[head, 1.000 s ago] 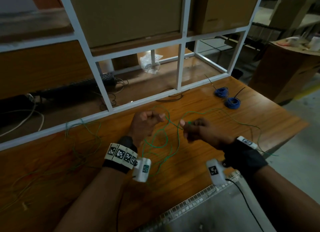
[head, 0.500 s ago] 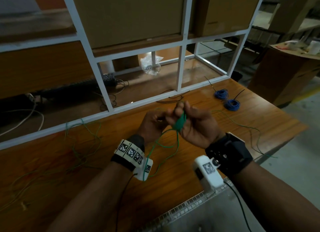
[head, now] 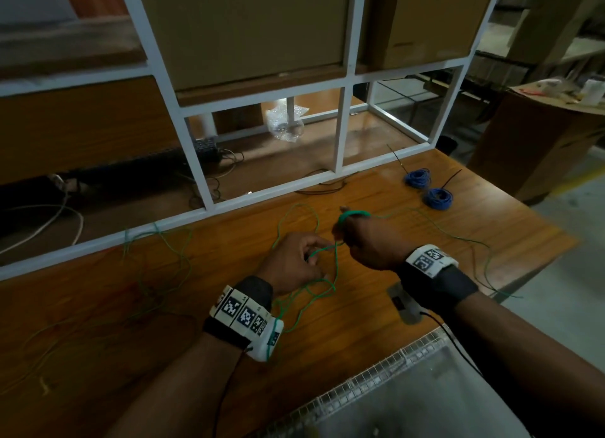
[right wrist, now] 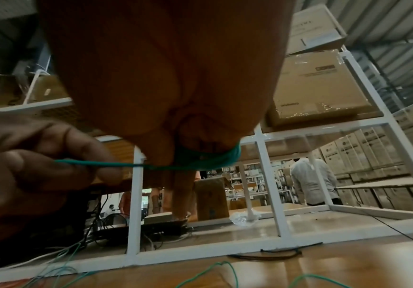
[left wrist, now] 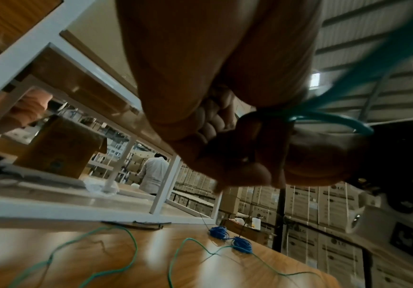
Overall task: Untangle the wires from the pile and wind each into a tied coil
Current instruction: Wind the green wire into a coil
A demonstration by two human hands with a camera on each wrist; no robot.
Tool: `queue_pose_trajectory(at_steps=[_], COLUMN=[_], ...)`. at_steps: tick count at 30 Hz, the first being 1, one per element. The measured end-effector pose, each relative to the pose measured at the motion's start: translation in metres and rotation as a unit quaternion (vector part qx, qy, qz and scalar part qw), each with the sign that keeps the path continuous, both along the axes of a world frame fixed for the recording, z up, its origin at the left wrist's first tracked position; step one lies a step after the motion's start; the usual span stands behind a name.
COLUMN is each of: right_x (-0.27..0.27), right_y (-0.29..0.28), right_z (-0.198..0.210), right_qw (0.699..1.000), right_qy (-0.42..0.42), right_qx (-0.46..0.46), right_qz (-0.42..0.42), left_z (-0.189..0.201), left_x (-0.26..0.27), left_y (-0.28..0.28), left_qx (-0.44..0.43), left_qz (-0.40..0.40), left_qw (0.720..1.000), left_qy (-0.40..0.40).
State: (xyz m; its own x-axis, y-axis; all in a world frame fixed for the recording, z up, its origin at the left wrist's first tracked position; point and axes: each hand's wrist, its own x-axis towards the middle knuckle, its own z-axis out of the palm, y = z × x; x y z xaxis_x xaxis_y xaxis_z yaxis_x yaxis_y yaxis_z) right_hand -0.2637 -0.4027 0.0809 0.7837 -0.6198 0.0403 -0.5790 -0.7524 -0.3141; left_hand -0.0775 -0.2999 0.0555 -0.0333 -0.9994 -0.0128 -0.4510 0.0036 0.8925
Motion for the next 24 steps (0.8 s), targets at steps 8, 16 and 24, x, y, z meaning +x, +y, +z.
queue_pose_trajectory(at_steps=[8, 16, 24], right_x=[-0.012, -0.015, 0.031], right_y=[0.020, 0.028, 0.047], right_z=[0.002, 0.007, 0.007], right_qw=[0.900, 0.494, 0.701], right_qy=[0.076, -0.324, -0.545], right_qx=[0.423, 0.771, 0.453], right_qz=[0.077, 0.238, -0.083], left_z=[0.030, 0.021, 0.016], left_x=[0.003, 0.000, -0.024], left_y=[0.004, 0.000, 0.005], left_qx=[-0.048, -0.081, -0.051], left_qz=[-0.048, -0.028, 0.051], left_qw=[0.997, 0.992, 0.987], left_qy=[-0.042, -0.089, -0.143])
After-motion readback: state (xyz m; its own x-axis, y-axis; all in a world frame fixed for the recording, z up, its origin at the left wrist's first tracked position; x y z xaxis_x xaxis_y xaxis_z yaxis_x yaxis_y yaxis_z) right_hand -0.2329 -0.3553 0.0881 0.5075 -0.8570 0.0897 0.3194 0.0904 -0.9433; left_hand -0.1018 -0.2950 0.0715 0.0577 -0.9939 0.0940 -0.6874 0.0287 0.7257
